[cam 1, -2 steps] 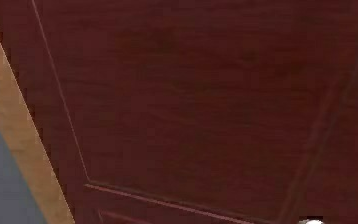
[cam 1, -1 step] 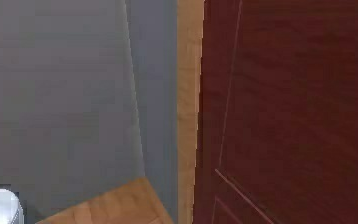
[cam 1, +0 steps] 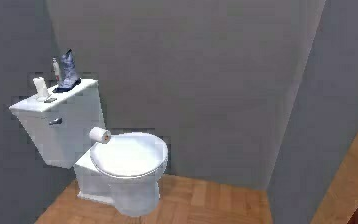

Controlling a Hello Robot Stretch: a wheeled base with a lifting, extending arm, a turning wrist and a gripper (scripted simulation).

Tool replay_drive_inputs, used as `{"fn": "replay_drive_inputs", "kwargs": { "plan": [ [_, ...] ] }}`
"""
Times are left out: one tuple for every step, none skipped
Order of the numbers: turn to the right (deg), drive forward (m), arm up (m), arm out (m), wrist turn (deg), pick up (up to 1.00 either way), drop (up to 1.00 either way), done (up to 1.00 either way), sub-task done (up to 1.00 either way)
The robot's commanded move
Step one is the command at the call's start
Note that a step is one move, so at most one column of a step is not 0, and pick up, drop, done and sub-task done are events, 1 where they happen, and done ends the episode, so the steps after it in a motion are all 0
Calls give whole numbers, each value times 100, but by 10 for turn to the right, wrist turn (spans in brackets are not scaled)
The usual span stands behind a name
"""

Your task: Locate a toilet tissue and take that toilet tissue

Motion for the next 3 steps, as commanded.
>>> {"fn": "replay_drive_inputs", "kwargs": {
  "plan": [
    [0, 60, 0, 0, 0, 0, 0, 0, 0],
    [-450, 0, 0, 0, 0, 0, 0, 0, 0],
    [-450, 0, 0, 0, 0, 0, 0, 0, 0]
  ]
}}
